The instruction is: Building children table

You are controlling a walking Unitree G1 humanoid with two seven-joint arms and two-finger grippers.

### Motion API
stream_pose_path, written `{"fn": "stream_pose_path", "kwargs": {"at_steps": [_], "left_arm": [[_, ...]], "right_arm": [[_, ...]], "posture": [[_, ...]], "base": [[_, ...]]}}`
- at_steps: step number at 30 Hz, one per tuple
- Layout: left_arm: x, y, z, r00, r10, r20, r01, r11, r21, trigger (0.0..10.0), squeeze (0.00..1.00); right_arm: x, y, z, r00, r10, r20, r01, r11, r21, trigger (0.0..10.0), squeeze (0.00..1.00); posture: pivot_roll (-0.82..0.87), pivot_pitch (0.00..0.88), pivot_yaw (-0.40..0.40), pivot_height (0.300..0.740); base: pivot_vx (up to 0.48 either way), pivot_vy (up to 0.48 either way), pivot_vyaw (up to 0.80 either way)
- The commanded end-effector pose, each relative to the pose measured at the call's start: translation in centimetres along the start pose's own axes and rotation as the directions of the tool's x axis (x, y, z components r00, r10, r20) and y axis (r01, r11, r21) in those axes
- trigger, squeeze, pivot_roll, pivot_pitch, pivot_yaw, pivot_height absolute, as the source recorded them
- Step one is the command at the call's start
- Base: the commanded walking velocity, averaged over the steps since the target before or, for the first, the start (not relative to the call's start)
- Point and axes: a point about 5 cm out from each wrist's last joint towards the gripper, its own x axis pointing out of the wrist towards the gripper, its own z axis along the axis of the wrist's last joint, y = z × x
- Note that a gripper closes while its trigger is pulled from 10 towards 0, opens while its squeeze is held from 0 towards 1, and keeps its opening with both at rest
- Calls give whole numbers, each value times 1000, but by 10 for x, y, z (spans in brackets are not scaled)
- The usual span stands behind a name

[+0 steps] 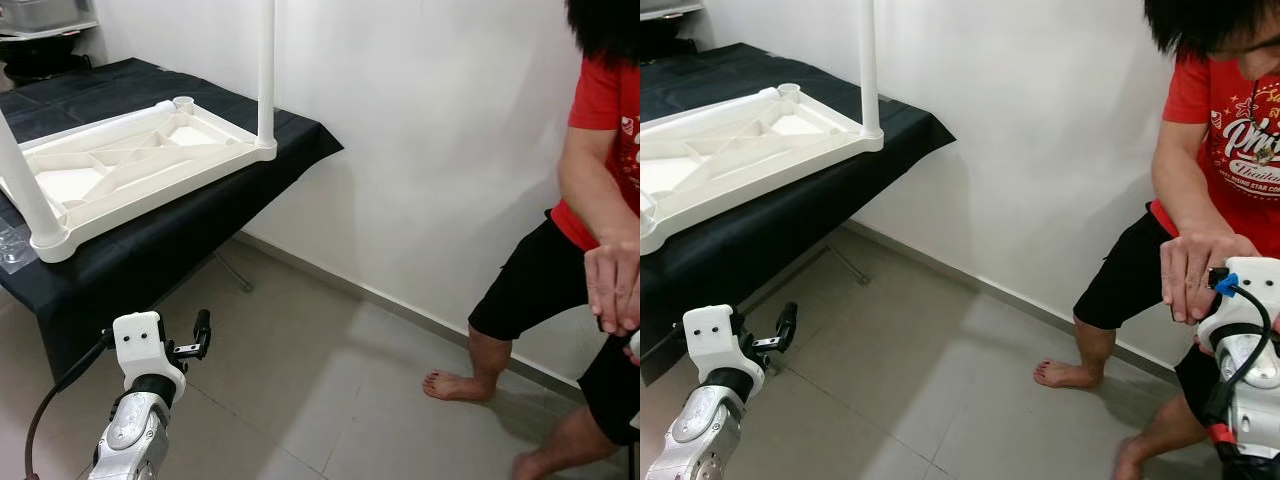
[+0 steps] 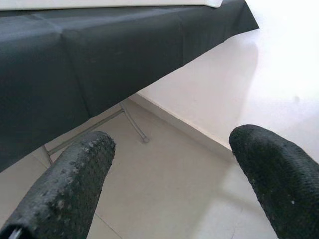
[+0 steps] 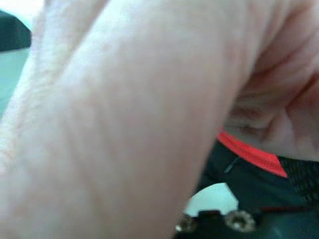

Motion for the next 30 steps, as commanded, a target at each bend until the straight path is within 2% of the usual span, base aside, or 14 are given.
{"fn": "stream_pose_path", "kwargs": {"at_steps": [1, 30], "left_arm": [[-1, 1, -1, 1000, 3, -15, -2, 1000, 20, 10000, 0], [-1, 2, -1, 1000, 4, -14, -4, 1000, 22, 10000, 0]], "right_arm": [[-5, 18, -23, 994, 64, -90, -55, 994, 99, 10000, 0], [-7, 24, -25, 992, 82, -97, -71, 991, 110, 10000, 0]], "posture": [[-110, 38, -82, 740], [-108, 40, -79, 740]], "base": [[0, 0, 0], [0, 0, 0]]}}
